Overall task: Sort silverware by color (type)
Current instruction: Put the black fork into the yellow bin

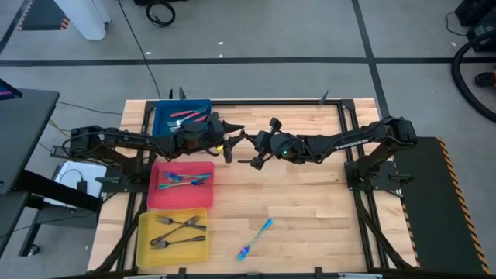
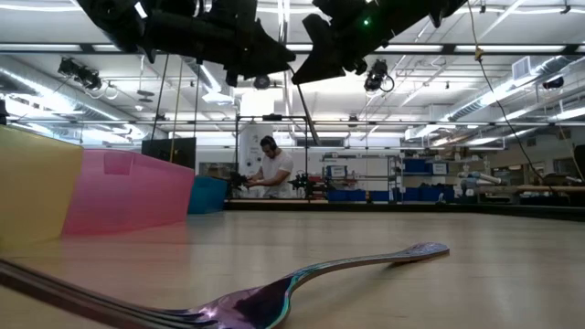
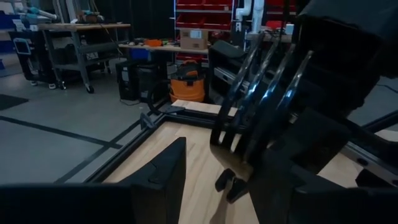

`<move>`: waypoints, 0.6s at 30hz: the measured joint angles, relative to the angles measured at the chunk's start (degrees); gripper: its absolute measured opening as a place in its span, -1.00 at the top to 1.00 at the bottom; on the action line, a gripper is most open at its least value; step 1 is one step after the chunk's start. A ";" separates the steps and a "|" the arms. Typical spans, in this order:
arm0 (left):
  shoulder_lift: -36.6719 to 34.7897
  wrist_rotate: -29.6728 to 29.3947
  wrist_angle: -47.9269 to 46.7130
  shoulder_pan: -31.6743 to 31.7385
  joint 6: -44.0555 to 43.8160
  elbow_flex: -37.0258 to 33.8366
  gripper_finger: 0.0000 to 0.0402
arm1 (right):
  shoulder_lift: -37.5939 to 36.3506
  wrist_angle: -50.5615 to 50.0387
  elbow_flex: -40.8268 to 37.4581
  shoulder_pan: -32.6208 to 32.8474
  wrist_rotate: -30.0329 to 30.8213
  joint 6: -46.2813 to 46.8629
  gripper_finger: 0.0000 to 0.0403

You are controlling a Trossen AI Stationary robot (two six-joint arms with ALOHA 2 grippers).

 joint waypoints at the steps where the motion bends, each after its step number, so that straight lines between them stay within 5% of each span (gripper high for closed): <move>1: 0.00 0.06 0.05 0.00 -0.01 0.00 0.26 | 0.00 0.02 0.00 0.01 -0.06 0.06 0.94; 11: 0.00 0.41 -0.29 -0.02 2.48 0.01 0.91 | 0.00 -0.22 0.00 0.01 -0.62 0.87 0.94; 18: -0.02 0.66 -1.01 -0.08 3.07 0.09 0.97 | 0.00 -0.56 0.00 -0.06 -3.42 0.87 0.92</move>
